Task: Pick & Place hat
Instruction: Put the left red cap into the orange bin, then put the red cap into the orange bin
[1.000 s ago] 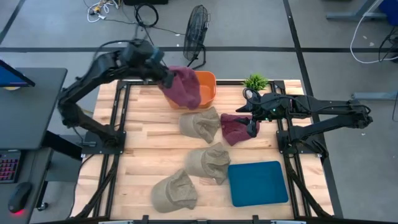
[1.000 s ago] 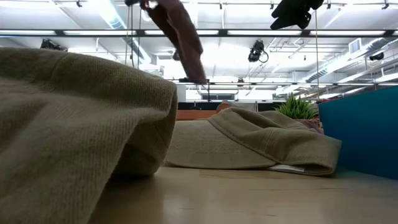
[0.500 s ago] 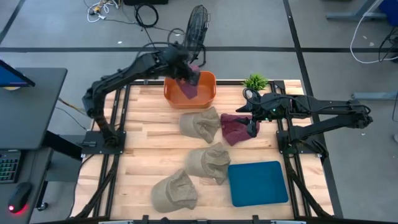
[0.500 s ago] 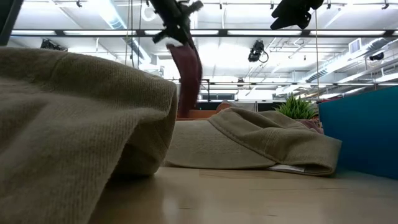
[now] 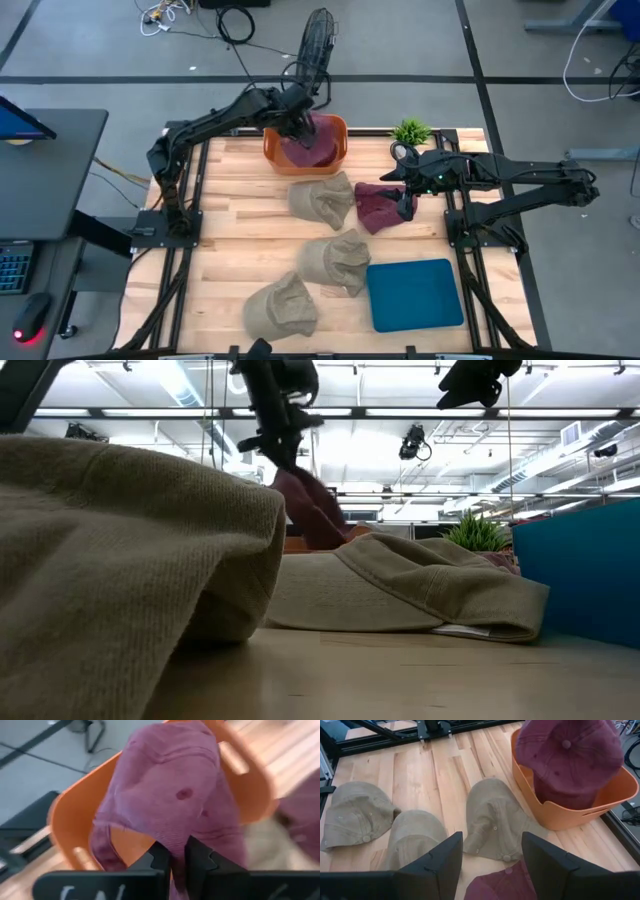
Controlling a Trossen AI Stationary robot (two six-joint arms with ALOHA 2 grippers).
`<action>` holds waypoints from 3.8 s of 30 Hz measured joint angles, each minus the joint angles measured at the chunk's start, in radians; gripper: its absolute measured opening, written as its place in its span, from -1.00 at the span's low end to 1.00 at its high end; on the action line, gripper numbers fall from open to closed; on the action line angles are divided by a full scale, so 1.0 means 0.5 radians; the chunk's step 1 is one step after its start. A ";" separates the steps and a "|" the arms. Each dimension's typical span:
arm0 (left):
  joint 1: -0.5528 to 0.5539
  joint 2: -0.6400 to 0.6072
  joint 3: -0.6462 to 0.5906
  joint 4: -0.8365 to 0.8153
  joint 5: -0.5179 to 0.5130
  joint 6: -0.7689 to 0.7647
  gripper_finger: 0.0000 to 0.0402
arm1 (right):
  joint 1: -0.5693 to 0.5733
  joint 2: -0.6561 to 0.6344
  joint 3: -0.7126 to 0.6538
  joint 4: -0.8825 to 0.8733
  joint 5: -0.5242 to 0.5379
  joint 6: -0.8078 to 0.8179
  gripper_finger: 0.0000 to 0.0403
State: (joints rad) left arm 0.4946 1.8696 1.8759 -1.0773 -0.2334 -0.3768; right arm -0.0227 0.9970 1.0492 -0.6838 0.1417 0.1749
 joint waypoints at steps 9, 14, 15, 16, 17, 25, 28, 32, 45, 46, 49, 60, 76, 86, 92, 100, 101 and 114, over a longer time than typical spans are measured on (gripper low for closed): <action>0.053 0.194 0.000 -0.074 -0.026 0.010 -0.73 | 0.000 0.000 0.000 0.001 0.000 0.000 0.04; 0.073 0.309 0.000 -0.109 -0.049 0.095 -0.73 | 0.000 -0.001 0.000 0.002 0.000 0.000 0.04; 0.081 0.325 0.000 -0.109 -0.048 0.099 -0.73 | 0.000 -0.001 0.000 0.002 0.000 0.000 0.04; 0.088 0.338 0.000 -0.109 -0.050 0.105 -0.73 | 0.000 -0.001 0.000 0.002 0.000 0.000 0.04; 0.095 0.349 0.000 -0.103 -0.053 0.131 -0.73 | -0.001 -0.001 0.000 0.002 0.000 0.000 0.04; 0.175 0.358 0.001 -0.086 -0.169 0.269 -0.72 | 0.000 0.000 0.000 -0.002 -0.005 0.000 0.04; 0.200 0.358 0.001 -0.103 -0.151 0.278 -0.68 | 0.001 0.000 0.000 -0.003 -0.005 0.000 0.04; 0.226 0.358 0.001 -0.100 -0.162 0.323 -0.52 | 0.000 0.000 0.000 -0.011 -0.005 0.002 0.04; 0.188 0.261 0.128 -0.286 0.064 0.423 -0.10 | 0.000 0.001 0.000 -0.011 -0.007 0.053 0.04; 0.180 0.238 0.184 -0.324 0.049 0.427 -0.10 | 0.000 0.001 0.000 -0.011 -0.006 0.053 0.04; 0.145 0.200 0.362 -0.396 -0.070 0.439 -0.13 | 0.000 0.002 0.000 -0.012 -0.007 0.053 0.04; 0.007 0.180 0.273 -0.397 0.048 0.487 -0.72 | 0.000 0.002 0.000 -0.016 -0.005 0.053 0.04; 0.065 0.184 -0.572 0.106 0.266 0.409 -0.99 | 0.000 0.002 0.000 -0.020 -0.001 0.053 0.04; 0.230 0.184 -0.790 0.410 0.306 0.356 -0.99 | 0.000 0.002 0.000 -0.022 -0.002 0.053 0.04; 0.309 0.187 -0.929 0.529 0.367 0.332 -0.99 | 0.000 0.002 0.000 -0.028 -0.005 0.053 0.04; 0.325 0.183 -0.905 0.549 0.396 0.385 -0.99 | 0.000 0.002 0.000 -0.028 -0.005 0.053 0.04; 0.318 0.179 -0.883 0.551 0.401 0.402 -0.99 | 0.000 0.002 0.000 -0.027 -0.005 0.053 0.04; 0.271 0.172 -0.038 -0.317 0.469 0.521 -0.99 | -0.040 0.062 0.000 -0.273 0.003 0.127 0.04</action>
State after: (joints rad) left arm 0.6303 1.9556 1.8568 -1.2359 0.0010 -0.1164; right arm -0.0427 1.0281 1.0491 -0.8204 0.1434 0.2385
